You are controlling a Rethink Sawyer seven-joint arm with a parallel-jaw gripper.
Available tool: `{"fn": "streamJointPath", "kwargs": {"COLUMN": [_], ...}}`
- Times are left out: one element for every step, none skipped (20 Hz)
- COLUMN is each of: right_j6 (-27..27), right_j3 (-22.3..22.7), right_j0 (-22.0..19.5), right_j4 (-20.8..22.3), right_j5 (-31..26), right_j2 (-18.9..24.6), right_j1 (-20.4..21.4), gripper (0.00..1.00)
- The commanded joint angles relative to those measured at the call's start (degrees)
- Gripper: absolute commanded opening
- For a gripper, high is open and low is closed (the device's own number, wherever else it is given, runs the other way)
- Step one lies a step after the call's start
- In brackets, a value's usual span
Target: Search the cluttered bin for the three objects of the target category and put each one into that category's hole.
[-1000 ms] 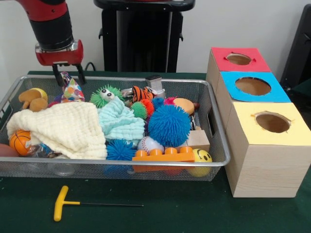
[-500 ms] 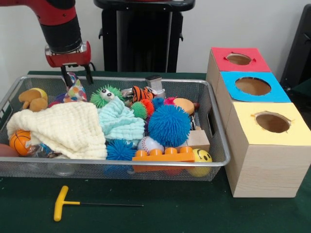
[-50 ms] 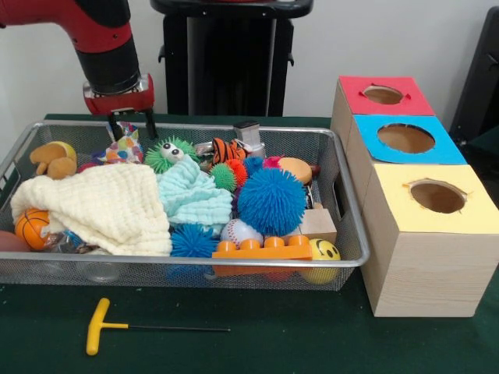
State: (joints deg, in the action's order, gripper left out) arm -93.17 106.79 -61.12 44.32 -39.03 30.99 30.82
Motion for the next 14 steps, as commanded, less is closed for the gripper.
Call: {"fn": "streamJointPath", "kwargs": {"right_j6": [6.5, 6.6, 6.6, 5.7, 5.1, 4.7, 4.2, 3.6, 3.0, 2.3, 1.6, 1.1, 0.2, -0.3], "right_j3": [-6.1, -6.3, -6.4, -6.5, -6.5, -6.6, -6.5, -6.5, -6.3, -6.2, -6.1, -6.0, -5.8, -5.7], "right_j0": [0.5, 0.5, 0.5, 0.7, 0.8, 0.9, 1.1, 1.3, 1.4, 1.7, 1.9, 2.1, 2.5, 2.8], "right_j4": [5.2, 5.4, 5.6, 5.7, 6.1, 6.2, 6.4, 6.6, 6.8, 7.0, 7.1, 7.4, 7.5, 7.5], "right_j5": [5.1, 5.3, 5.6, 6.0, 6.8, 7.1, 7.6, 8.1, 8.8, 9.4, 9.9, 10.5, 11.1, 11.4], "right_j2": [1.0, 1.2, 1.3, 1.0, 1.0, 1.0, 0.8, 0.6, 0.5, 0.2, -0.1, -0.2, -0.6, -0.9], "right_j1": [-3.4, -3.5, -3.6, -3.4, -3.3, -3.2, -3.1, -3.0, -2.8, -2.7, -2.6, -2.5, -2.3, -2.0], "gripper": [1.0, 1.0, 1.0, 1.0, 1.0, 0.0, 0.0, 0.0, 0.0, 0.0, 0.0, 0.0, 0.0, 0.0]}}
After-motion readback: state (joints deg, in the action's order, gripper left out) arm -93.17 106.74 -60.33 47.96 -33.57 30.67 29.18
